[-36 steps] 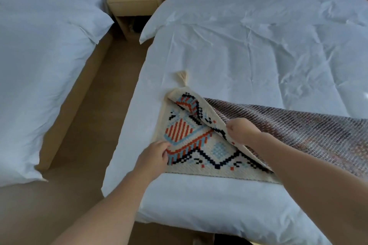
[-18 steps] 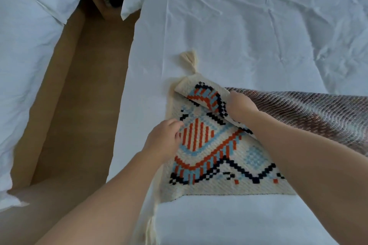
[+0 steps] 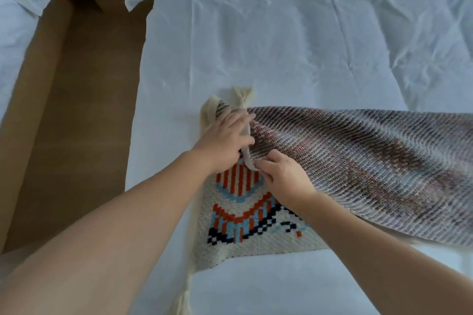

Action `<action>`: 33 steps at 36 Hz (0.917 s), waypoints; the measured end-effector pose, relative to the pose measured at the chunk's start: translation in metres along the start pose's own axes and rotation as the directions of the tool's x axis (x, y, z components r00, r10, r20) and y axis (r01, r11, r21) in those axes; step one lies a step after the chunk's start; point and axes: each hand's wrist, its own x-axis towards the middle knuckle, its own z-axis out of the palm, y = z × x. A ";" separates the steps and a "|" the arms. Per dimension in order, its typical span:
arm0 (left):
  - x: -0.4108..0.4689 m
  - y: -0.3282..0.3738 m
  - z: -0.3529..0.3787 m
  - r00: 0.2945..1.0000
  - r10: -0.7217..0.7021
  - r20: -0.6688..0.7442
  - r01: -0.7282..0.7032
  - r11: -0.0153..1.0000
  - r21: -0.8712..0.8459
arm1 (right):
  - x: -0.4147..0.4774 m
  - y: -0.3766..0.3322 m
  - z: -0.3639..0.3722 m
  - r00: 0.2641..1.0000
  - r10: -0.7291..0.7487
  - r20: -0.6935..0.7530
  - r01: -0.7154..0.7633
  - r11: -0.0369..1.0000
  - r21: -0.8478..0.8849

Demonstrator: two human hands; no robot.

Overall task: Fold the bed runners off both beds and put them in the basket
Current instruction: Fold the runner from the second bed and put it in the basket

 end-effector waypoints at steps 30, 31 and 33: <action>-0.192 0.080 0.088 0.811 -0.570 0.133 0.584 0.772 -0.250 | -0.135 0.013 0.004 0.838 0.282 0.467 -0.071 0.905 -0.419; -0.198 0.085 0.091 0.805 -0.576 0.142 0.593 0.766 -0.250 | -0.140 0.010 0.005 0.833 0.285 0.474 -0.066 0.902 -0.427; -0.207 0.091 0.101 0.798 -0.580 0.164 0.603 0.756 -0.255 | -0.148 0.009 0.012 0.821 0.298 0.488 -0.065 0.897 -0.438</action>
